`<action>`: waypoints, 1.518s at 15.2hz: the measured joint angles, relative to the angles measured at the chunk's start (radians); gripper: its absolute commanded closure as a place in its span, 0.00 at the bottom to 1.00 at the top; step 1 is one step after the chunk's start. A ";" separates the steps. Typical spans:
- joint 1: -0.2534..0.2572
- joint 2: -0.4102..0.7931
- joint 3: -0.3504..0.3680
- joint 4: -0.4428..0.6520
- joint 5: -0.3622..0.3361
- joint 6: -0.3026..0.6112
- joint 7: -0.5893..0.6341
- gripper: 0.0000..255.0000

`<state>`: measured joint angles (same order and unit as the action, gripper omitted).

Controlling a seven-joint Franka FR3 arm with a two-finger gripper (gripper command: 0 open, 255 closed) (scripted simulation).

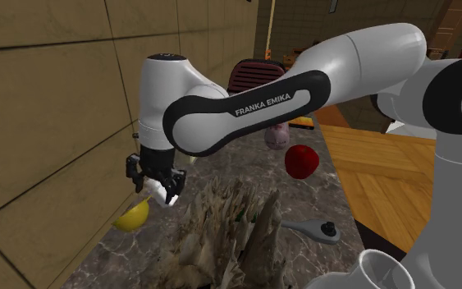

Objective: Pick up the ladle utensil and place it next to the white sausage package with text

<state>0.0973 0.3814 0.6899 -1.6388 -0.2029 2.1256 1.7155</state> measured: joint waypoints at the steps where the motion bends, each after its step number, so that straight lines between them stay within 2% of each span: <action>1: 0.000 0.002 0.000 0.009 0.002 -0.012 -0.001 1.00; 9: 0.001 -0.013 0.009 0.089 0.019 -0.110 -0.010 1.00; 10: 0.001 -0.014 0.009 0.089 0.019 -0.110 -0.010 0.00; 13: 0.002 -0.008 -0.007 0.085 -0.008 -0.094 -0.002 0.00; 18: 0.016 0.029 -0.074 0.081 -0.126 -0.031 0.039 0.00; 23: 0.025 0.065 -0.098 0.074 -0.167 0.012 0.056 0.00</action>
<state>0.1224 0.4462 0.5919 -1.5650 -0.3699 2.1380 1.7720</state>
